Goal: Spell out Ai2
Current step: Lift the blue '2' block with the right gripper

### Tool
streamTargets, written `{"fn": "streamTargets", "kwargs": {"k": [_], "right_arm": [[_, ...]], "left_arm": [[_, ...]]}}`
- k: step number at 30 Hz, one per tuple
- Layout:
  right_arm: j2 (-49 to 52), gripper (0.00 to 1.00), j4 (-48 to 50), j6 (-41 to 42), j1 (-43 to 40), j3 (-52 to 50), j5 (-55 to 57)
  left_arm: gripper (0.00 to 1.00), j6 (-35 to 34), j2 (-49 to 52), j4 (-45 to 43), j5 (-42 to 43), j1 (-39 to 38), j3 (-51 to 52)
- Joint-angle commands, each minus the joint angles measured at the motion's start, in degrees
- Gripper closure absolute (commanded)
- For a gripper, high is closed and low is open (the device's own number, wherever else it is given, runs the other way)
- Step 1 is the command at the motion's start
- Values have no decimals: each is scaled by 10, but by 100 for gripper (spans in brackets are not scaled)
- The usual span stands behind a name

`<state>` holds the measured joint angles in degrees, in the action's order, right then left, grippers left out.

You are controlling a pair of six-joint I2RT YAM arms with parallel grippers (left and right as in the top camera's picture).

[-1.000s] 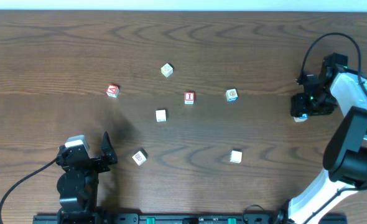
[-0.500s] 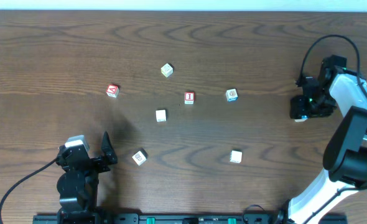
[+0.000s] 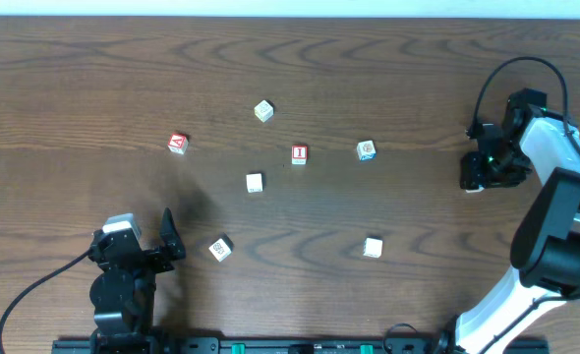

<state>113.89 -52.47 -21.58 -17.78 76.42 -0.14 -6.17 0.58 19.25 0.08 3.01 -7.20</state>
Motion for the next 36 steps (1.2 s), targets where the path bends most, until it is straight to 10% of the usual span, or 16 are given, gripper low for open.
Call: {"fn": "streamTargets", "kwargs": {"k": [1,36], "right_arm": [[5,48,1,2,1,-4,3],[5,82,8,20,1,-4,3]], "left_arm": [[5,3,-3,4,6,2,13],[5,3,-3,4,6,2,13]]}}
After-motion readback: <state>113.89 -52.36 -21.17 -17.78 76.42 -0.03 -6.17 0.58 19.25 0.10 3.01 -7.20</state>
